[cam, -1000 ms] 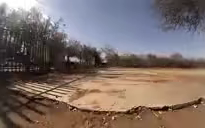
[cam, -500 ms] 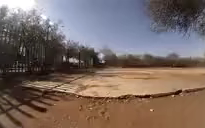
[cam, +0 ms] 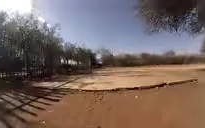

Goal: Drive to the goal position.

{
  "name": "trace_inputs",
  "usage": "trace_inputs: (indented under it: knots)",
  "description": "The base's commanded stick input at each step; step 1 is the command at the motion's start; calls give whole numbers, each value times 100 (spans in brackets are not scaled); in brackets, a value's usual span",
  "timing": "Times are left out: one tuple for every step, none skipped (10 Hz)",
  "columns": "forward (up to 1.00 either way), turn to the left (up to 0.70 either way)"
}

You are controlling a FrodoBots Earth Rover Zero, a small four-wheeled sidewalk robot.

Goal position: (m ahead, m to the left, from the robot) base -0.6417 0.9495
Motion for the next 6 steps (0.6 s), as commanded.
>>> trace_inputs:
  knots:
    - [-100, 27]
    - [-100, 27]
    - [-100, 27]
    - [-100, 27]
    - [-100, 27]
    - [-100, 27]
